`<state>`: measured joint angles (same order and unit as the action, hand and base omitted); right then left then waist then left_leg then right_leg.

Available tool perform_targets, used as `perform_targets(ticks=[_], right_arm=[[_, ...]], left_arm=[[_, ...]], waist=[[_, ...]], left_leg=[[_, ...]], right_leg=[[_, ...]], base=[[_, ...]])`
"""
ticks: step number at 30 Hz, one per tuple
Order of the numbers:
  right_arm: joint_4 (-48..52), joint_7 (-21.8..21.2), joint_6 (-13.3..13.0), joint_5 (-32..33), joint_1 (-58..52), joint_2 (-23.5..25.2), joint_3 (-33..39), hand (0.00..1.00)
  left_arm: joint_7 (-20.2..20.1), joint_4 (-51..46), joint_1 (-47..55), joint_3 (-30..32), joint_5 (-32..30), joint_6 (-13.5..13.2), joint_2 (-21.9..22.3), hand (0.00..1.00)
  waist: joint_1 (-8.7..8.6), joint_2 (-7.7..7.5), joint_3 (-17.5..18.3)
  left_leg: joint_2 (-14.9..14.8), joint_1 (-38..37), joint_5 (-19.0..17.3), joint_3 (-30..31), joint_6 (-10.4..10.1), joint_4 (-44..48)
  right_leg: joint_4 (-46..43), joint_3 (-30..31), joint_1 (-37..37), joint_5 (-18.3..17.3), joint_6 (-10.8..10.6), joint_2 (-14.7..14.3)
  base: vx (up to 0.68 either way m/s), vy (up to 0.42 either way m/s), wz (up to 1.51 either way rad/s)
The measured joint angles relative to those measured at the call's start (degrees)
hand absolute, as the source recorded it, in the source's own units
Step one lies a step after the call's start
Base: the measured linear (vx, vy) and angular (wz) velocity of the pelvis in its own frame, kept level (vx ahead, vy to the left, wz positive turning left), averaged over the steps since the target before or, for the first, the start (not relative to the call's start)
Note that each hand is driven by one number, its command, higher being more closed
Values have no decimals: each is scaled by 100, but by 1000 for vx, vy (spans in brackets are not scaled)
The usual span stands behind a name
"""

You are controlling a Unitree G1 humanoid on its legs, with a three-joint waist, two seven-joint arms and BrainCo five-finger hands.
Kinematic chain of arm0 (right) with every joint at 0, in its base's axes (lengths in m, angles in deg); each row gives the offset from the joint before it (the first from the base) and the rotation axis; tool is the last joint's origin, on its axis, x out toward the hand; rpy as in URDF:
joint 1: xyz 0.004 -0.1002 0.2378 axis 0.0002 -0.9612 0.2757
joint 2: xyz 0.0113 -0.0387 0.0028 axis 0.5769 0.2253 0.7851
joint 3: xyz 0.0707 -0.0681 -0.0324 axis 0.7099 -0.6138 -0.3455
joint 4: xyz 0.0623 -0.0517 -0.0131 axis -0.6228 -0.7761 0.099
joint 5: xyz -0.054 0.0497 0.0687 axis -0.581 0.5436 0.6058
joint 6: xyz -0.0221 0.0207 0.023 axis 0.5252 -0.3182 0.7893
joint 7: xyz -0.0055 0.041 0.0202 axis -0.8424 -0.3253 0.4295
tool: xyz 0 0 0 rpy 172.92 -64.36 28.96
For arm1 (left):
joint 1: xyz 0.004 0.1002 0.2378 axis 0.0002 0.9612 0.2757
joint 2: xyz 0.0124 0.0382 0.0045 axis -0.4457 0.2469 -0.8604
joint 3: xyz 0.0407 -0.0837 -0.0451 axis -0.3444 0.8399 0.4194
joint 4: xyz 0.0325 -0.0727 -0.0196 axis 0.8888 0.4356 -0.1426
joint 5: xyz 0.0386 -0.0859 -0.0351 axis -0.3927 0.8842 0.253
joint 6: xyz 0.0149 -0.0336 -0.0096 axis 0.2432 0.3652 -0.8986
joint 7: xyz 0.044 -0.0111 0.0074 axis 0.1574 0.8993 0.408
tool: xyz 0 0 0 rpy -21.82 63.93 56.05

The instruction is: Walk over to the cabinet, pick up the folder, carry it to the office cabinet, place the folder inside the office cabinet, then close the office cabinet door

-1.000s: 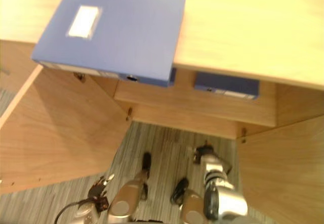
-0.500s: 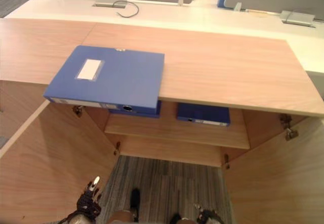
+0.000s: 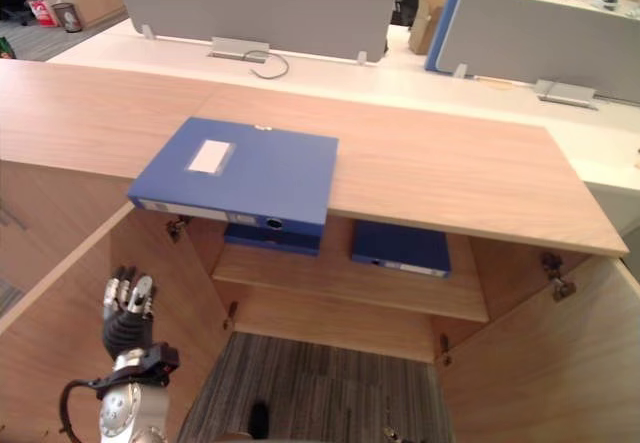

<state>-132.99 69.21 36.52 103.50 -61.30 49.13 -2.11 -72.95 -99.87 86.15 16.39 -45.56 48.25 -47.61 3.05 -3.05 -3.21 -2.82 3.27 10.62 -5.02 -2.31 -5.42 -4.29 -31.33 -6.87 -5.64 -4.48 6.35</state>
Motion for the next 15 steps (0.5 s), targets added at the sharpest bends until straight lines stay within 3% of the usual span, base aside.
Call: perform_targets(ticks=[3, 5, 6, 10, 15], right_arm=[[-4, 137, -138, 158, -8, -13, -262, 0], [-42, 255, -183, 320, 12, -18, -373, 0], [-124, 326, -212, 336, 25, -67, -652, 0], [-412, 429, -303, 345, 213, -88, -651, 0], [-838, 432, -303, 319, 283, -253, -613, 0]], left_arm=[[771, -320, -18, -78, -1151, -92, -9, 0], [1330, -337, -123, -384, -2038, -88, -51, 0], [1711, -339, -289, -827, -2672, -84, -117, 0], [1971, -337, -708, -1792, -3825, -98, -555, 0], [1967, -61, -1208, -1838, -4896, -152, -1187, 0]], waist=[[20, -42, 48], [28, -73, 81], [84, -89, 123], [84, -114, 213], [-2, -58, 303]], left_leg=[[37, 65, 40, 62, -6, 0], [69, 95, 59, 113, 17, 0], [84, 157, 58, 133, 20, 0], [95, 287, 59, 173, 20, 0], [73, 362, 85, 172, 49, 3]], right_leg=[[35, -50, 20, 17, -22, 14], [70, -86, 7, 48, -16, 24], [151, -79, 21, 99, -11, 9], [233, -64, 125, 143, -5, -13], [225, 6, 178, 150, 19, -51]], base=[[2, -4, 12], [23, -2, 15], [29, 0, 7], [10, -4, 0], [32, -24, -4]])
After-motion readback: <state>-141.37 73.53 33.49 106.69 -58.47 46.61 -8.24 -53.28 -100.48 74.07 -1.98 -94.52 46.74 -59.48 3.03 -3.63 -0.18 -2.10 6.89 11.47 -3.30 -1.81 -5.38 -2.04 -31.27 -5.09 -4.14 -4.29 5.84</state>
